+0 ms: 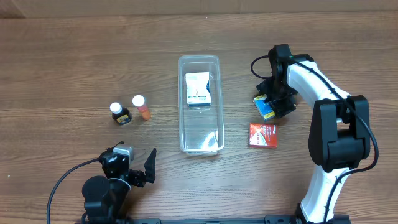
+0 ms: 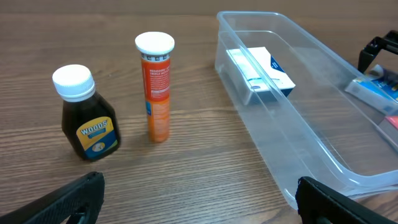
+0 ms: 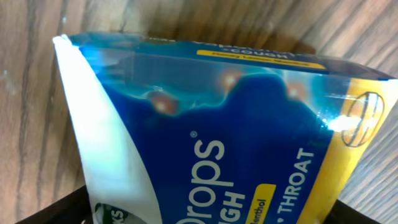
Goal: Pack container
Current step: 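Grasp the blue VapoDrops box with the right gripper and lift, then carry the blue box left over the container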
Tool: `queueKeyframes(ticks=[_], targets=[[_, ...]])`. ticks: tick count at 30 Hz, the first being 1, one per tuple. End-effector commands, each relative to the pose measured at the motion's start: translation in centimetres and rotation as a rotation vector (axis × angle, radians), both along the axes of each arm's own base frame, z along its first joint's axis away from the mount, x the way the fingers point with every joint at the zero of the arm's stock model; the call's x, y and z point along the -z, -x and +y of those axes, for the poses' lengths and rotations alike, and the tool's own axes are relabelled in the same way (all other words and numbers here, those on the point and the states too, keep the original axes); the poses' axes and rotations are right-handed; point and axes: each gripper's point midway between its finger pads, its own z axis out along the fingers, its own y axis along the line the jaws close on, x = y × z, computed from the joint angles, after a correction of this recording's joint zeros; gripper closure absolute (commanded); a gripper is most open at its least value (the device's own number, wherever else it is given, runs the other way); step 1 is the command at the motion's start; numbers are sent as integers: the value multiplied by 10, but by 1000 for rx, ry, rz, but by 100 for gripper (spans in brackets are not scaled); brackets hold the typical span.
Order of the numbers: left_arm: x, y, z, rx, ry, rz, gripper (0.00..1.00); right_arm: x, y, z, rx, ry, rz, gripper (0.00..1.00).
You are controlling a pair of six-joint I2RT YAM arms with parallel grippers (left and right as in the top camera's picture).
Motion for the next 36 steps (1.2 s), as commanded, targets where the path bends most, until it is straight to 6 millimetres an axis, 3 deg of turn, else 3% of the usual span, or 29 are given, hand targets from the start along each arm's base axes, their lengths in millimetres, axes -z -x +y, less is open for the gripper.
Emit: queueKeyframes(ticks=[1, 10, 15, 20, 23, 28, 31, 36], targets=[[-1, 0, 0, 8, -11, -14, 0, -13, -8, -4, -223, 30, -26, 22], [-2, 0, 0, 8, -11, -14, 0, -88, -15, 8, -428, 39, -172, 28], [-2, 0, 0, 8, -11, -14, 0, -142, -11, 57, -668, -36, -342, 28], [-2, 0, 0, 8, -11, -14, 0, -174, 4, 131, -1029, -37, -481, 28], [-2, 0, 0, 8, -11, -14, 0, -180, 12, 184, -1252, -7, -564, 28], [-2, 0, 0, 8, -11, -14, 0, -175, 11, 231, -1351, 47, -637, 23], [-1, 0, 0, 8, -11, -14, 0, -158, 10, 241, -1372, 39, -613, 23], [-1, 0, 0, 8, -11, -14, 0, -134, -9, 238, -1388, 64, -597, 28]])
